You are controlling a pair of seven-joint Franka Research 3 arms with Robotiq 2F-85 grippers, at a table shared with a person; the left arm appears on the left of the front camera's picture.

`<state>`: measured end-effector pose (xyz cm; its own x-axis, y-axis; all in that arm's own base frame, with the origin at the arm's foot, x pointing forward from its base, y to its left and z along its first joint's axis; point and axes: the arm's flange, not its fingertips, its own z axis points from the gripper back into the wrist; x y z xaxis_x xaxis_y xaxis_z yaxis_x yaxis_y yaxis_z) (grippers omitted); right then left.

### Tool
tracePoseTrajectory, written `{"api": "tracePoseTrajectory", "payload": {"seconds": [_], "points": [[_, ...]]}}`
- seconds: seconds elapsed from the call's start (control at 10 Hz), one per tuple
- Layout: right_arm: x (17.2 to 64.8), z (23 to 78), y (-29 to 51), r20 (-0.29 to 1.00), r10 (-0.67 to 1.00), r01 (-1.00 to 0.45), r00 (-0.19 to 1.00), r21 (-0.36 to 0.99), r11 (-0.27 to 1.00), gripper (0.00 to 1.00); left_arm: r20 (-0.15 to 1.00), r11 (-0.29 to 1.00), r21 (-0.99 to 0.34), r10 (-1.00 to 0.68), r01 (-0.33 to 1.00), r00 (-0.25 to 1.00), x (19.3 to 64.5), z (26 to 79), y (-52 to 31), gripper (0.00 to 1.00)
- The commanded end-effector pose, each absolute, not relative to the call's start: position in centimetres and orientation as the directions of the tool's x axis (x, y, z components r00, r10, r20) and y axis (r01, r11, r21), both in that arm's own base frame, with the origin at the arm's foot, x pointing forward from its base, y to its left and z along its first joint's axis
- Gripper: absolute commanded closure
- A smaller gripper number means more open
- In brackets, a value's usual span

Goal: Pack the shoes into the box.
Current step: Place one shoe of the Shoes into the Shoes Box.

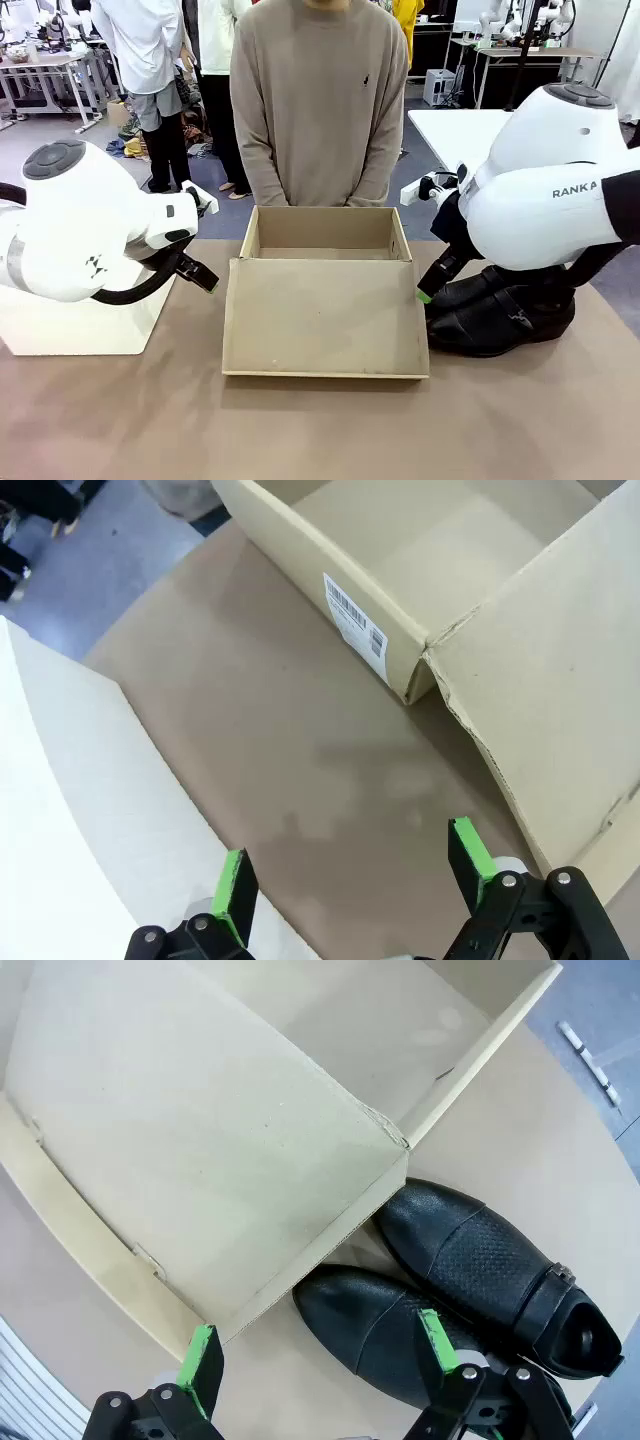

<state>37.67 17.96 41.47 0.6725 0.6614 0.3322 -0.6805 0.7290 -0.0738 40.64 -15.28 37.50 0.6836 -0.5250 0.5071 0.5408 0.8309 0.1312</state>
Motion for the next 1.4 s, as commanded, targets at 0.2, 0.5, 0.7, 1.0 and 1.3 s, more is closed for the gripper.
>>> {"api": "tracePoseTrajectory", "payload": {"seconds": [0.2, 0.5, 0.7, 1.0, 1.3], "points": [[37.7, 41.5, 17.9, 0.333, 0.667, -0.686, 0.666, -0.077, 0.724, 0.00, 0.509, 0.831, 0.131, -0.524, 0.540, 0.683, 40.6, 37.5, -15.2, 0.00], [37.7, 41.5, 17.9, 0.333, 0.667, -0.686, 0.666, -0.077, 0.724, 0.00, 0.509, 0.831, 0.131, -0.524, 0.540, 0.683, 40.6, 37.5, -15.2, 0.00], [37.7, 41.5, 17.9, 0.333, 0.667, -0.686, 0.666, -0.077, 0.724, 0.00, 0.509, 0.831, 0.131, -0.524, 0.540, 0.683, 40.6, 37.5, -15.2, 0.00], [37.7, 41.5, 18.0, 0.332, 0.661, -0.681, 0.672, -0.074, 0.729, 0.00, 0.507, 0.831, 0.131, -0.525, 0.541, 0.684, 40.6, 37.5, -15.3, 0.00], [37.7, 45.5, 17.0, 0.354, 0.653, -0.684, 0.669, -0.052, 0.728, 0.00, 0.506, 0.790, 0.156, -0.579, 0.593, 0.639, 40.4, 43.4, -14.8, 0.00]]}}
